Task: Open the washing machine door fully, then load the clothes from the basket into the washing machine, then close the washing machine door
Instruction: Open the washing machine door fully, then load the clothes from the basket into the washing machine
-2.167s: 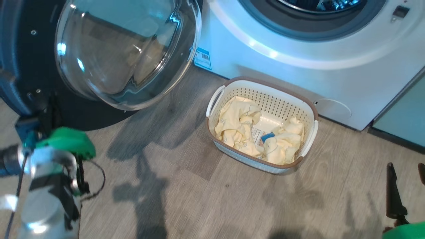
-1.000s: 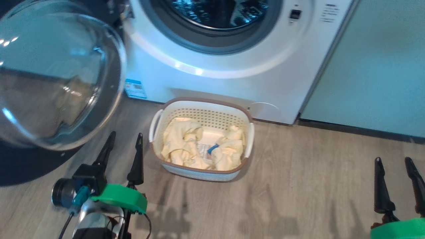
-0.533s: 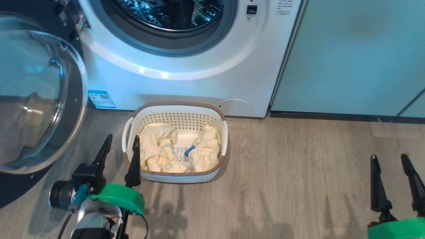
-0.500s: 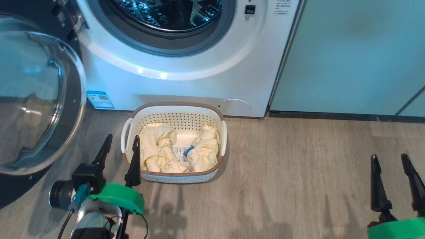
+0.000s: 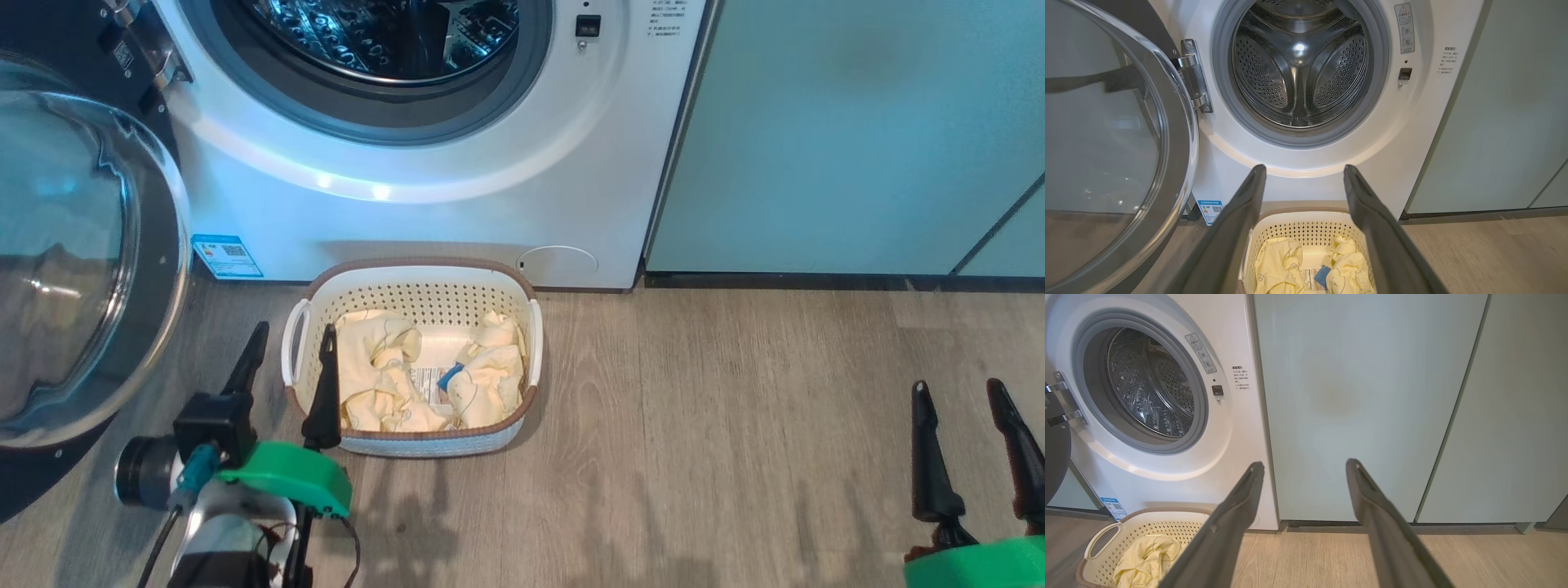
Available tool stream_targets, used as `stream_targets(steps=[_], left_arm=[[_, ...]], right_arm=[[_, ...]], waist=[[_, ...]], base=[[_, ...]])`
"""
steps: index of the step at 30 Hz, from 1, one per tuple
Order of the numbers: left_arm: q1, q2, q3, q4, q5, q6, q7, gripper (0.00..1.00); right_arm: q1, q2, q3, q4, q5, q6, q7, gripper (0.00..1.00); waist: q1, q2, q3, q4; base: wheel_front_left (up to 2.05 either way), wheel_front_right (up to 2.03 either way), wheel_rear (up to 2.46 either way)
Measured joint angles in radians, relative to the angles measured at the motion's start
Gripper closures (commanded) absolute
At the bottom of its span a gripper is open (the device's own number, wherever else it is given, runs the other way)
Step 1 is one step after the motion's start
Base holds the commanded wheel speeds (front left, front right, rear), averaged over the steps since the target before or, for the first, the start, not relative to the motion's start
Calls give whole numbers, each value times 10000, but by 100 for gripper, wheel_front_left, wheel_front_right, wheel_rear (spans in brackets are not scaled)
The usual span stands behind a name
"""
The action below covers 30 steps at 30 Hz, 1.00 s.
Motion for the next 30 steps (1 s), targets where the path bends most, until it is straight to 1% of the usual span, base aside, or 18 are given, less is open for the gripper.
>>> stream_targets(steps=[11,22,30], left_arm=[[13,4,-153,31,-6,2,0,0],[40,13,-290,-17,-8,169,15,0],[58,69,-362,-146,-8,249,12,0]], right_arm=[[27,0,0,12,10,0,0,0],[31,0,-4,29,98,0,0,0],[38,0,-21,61,115,0,0,0]], waist=[[1,0,-144,-36],[0,0,-183,-70],[-1,0,-135,-74]], base=[[0,0,0],[2,-2,0],[81,-82,1]])
